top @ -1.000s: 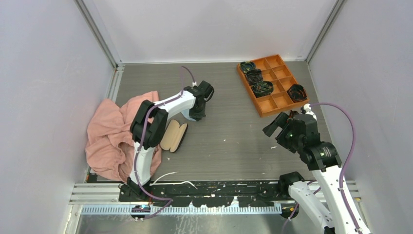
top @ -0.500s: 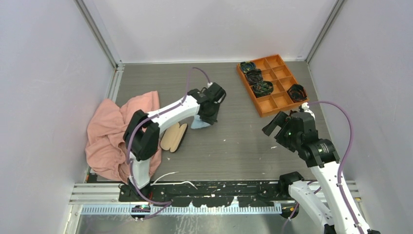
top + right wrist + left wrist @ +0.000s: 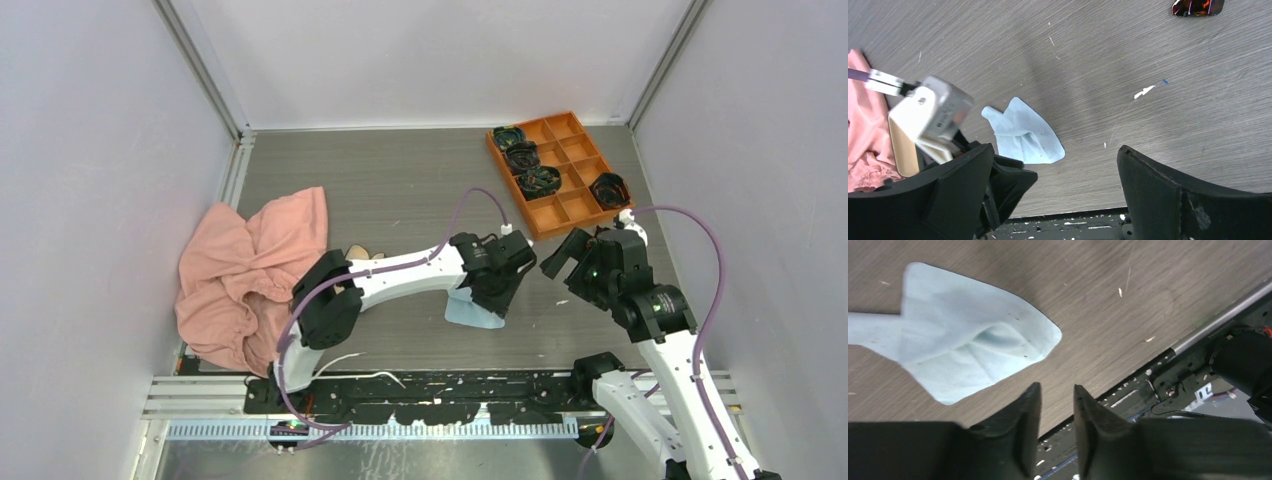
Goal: Organize the sunglasses
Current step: Move the glasses cleaning cloth to the center of the board.
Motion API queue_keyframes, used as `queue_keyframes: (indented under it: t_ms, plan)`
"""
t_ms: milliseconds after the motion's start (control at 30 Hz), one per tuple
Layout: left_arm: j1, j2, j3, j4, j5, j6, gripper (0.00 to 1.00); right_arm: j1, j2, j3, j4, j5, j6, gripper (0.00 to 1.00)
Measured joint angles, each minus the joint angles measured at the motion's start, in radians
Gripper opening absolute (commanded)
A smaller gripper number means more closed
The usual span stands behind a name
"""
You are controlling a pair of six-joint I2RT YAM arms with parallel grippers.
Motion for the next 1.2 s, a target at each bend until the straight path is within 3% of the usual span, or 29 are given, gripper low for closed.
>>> queue_keyframes:
  t_ms: [133, 233, 267, 300, 433, 633, 867, 1200]
  plan:
    - [0.013, -0.033, 0.019, -0.039, -0.066, -0.004, 0.38, 0.0, -0.003, 0.0, 0.0, 0.001, -0.015, 0.98]
    - [0.054, -0.128, -0.056, -0.028, -0.095, -0.018, 0.38, 0.0, -0.008, -0.008, 0.011, -0.011, -0.017, 0.91]
    - [0.071, -0.174, -0.102, -0.018, -0.098, -0.026, 0.41, 0.0, -0.012, -0.022, 0.029, -0.033, -0.013, 0.88]
    - [0.085, -0.219, -0.151, -0.006, -0.098, -0.04, 0.57, 0.0, -0.015, -0.041, 0.049, -0.057, -0.01, 0.87]
    - [0.145, -0.354, -0.344, 0.066, -0.087, -0.096, 0.61, 0.008, 0.003, -0.159, 0.14, -0.152, 0.02, 0.82]
    - [0.159, -0.372, -0.522, 0.164, -0.056, -0.17, 0.57, 0.103, 0.149, -0.257, 0.213, -0.194, 0.045, 0.66]
    - [0.162, -0.316, -0.537, 0.227, -0.052, -0.224, 0.51, 0.333, 0.377, -0.261, 0.319, -0.094, 0.086, 0.48]
    - [0.164, -0.223, -0.554, 0.305, -0.038, -0.272, 0.48, 0.391, 0.566, -0.262, 0.424, 0.003, 0.116, 0.46]
